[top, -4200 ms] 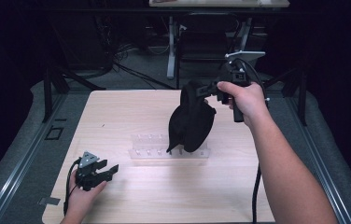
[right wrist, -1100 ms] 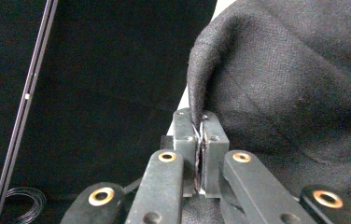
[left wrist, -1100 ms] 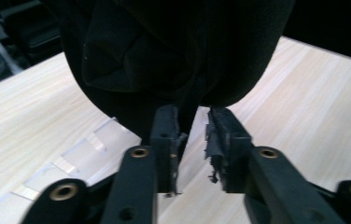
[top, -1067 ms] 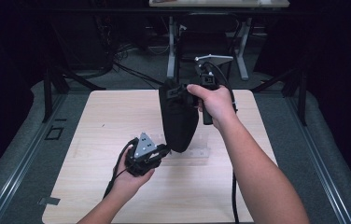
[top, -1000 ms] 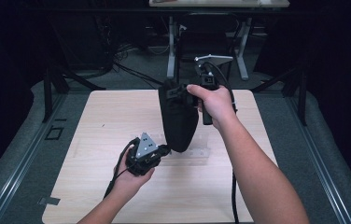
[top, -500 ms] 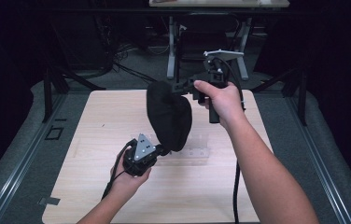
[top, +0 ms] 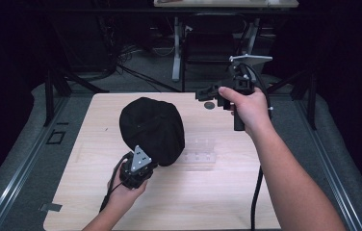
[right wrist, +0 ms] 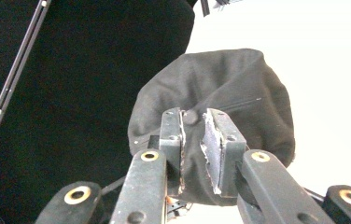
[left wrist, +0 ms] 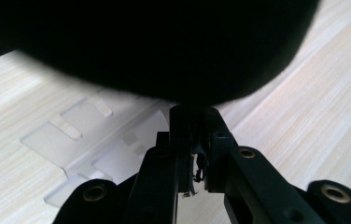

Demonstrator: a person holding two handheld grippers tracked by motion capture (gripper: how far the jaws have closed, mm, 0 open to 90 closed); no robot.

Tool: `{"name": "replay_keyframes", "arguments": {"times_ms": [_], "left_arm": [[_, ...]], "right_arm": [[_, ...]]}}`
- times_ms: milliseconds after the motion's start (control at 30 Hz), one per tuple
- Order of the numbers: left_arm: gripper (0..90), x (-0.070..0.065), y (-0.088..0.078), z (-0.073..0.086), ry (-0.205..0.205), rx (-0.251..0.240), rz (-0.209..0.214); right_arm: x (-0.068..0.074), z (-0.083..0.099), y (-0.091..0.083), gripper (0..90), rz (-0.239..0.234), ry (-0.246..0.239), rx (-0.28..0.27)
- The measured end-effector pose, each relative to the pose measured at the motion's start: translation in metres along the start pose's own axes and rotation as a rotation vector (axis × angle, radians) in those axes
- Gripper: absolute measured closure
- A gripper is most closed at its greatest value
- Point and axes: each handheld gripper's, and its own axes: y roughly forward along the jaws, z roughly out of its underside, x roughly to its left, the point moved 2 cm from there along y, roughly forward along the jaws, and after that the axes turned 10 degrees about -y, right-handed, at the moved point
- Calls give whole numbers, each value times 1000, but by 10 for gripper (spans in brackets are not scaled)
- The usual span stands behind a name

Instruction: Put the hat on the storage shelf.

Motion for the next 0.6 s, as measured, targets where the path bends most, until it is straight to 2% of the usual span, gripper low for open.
{"name": "replay_keyframes", "arguments": {"times_ms": [167, 267, 300, 367, 400, 467, 533, 600], "left_arm": [[850, 4, 0, 7, -31, -17, 10], [838, 5, 0, 8, -41, -20, 18], [830, 5, 0, 8, -41, -20, 18], [778, 5, -1, 9, -44, -24, 20], [751, 6, -3, 9, -43, -24, 18], [717, 9, -6, 11, -49, -28, 15], [632, 13, -10, 13, -73, -41, 18], [600, 21, -17, 17, -95, -42, 18]], "right_arm": [[-4, 2, -6, 761, 24, -4, -9], [-6, 4, -9, 753, 63, -25, -15], [-6, 4, -9, 753, 63, -25, -15], [-7, 6, -11, 750, 77, -33, -13], [-9, 8, -13, 745, 101, -49, -14], [-11, 9, -15, 743, 110, -50, -20], [-14, 14, -20, 736, 125, -56, -30], [-17, 17, -24, 736, 129, -58, -27]]}}
